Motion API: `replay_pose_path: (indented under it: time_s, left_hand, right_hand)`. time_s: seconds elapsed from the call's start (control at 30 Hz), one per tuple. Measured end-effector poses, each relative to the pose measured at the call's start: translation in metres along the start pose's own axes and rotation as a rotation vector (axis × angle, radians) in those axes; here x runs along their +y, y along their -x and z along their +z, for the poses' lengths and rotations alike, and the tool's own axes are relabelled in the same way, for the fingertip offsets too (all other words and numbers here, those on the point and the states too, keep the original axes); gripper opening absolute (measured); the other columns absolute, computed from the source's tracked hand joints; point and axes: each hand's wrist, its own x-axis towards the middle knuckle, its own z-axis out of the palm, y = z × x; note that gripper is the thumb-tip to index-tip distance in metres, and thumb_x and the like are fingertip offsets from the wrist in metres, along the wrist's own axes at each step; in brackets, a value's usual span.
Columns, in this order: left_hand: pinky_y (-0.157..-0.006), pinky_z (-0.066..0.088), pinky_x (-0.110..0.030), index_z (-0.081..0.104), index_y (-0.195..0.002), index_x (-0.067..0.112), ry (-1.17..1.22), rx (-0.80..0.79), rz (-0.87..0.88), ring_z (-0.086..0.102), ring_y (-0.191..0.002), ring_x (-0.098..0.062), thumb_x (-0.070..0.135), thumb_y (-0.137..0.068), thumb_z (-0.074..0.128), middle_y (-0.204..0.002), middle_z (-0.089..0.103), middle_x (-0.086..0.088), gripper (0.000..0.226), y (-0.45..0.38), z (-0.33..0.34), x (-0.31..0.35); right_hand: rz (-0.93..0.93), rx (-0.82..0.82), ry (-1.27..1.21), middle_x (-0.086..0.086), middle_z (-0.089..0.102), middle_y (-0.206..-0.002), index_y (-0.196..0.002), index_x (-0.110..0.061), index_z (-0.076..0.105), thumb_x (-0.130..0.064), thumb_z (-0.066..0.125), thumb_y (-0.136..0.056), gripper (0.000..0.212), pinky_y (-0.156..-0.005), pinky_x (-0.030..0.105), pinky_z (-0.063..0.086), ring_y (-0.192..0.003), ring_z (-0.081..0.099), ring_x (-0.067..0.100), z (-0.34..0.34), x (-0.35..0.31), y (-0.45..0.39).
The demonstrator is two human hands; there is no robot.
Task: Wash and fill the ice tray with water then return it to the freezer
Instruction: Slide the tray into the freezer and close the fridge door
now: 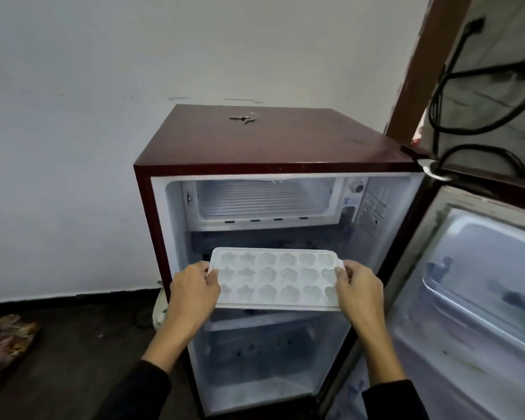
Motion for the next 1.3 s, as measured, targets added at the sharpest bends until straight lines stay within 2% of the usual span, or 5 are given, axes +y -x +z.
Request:
replay_pose_path:
  time_s: [0.13, 0.27, 0.53, 0.93, 1.3]
  left_hand:
    - [-0.049, 0.031, -0.014, 0.056, -0.071, 0.011, -0.026, 0.022, 0.031, 0.052, -0.060, -0.012, 0.018, -0.096, 0.049, -0.060, 0.053, 0.002, 0.027, -0.035, 0.009, 0.008]
    - [-0.050, 0.029, -0.024, 0.038, -0.055, 0.013, -0.071, 0.085, 0.030, 0.041, -0.052, -0.014, 0.015, -0.094, 0.050, -0.053, 0.042, 0.001, 0.041, -0.076, 0.024, 0.015]
    - [-0.068, 0.039, -0.028, 0.060, -0.077, 0.006, -0.080, 0.105, -0.022, 0.061, -0.091, -0.039, 0.017, -0.093, 0.048, -0.093, 0.066, -0.022, 0.022, -0.156, 0.062, 0.015]
    - [-0.091, 0.044, -0.038, 0.058, -0.108, -0.003, -0.150, 0.133, -0.028, 0.052, -0.114, -0.043, 0.015, -0.092, 0.050, -0.122, 0.055, -0.027, 0.025, -0.230, 0.080, 0.031]
    - [-0.094, 0.045, -0.037, 0.060, -0.111, -0.002, -0.181, 0.135, -0.049, 0.053, -0.116, -0.042, 0.023, -0.086, 0.064, -0.123, 0.057, -0.027, 0.035, -0.263, 0.095, 0.015]
  right_hand:
    - [-0.071, 0.022, -0.001, 0.009, 0.065, -0.078, -0.086, -0.004, 0.061, -0.015, 0.046, -0.098, 0.022, -0.063, 0.033, 0.035, -0.074, 0.055, 0.026, 0.017, -0.007, -0.044]
    - [-0.148, 0.018, -0.021, 0.016, 0.068, -0.092, -0.101, -0.003, 0.067, -0.013, 0.047, -0.099, 0.023, -0.069, 0.029, 0.035, -0.082, 0.058, 0.030, 0.035, -0.014, -0.092]
    - [-0.231, -0.019, -0.027, 0.007, 0.056, -0.072, -0.080, -0.004, 0.060, -0.003, 0.050, -0.091, 0.014, -0.066, 0.027, 0.034, -0.077, 0.055, 0.027, 0.083, -0.024, -0.182]
    - [-0.174, 0.031, 0.042, 0.018, 0.069, -0.105, -0.100, -0.001, 0.070, -0.010, 0.050, -0.094, 0.023, -0.073, 0.023, 0.036, -0.102, 0.062, 0.035, 0.136, -0.045, -0.259]
    - [-0.150, 0.029, 0.065, 0.024, 0.069, -0.103, -0.095, 0.006, 0.067, -0.007, 0.049, -0.093, 0.022, -0.071, 0.024, 0.037, -0.101, 0.065, 0.036, 0.170, -0.051, -0.288]
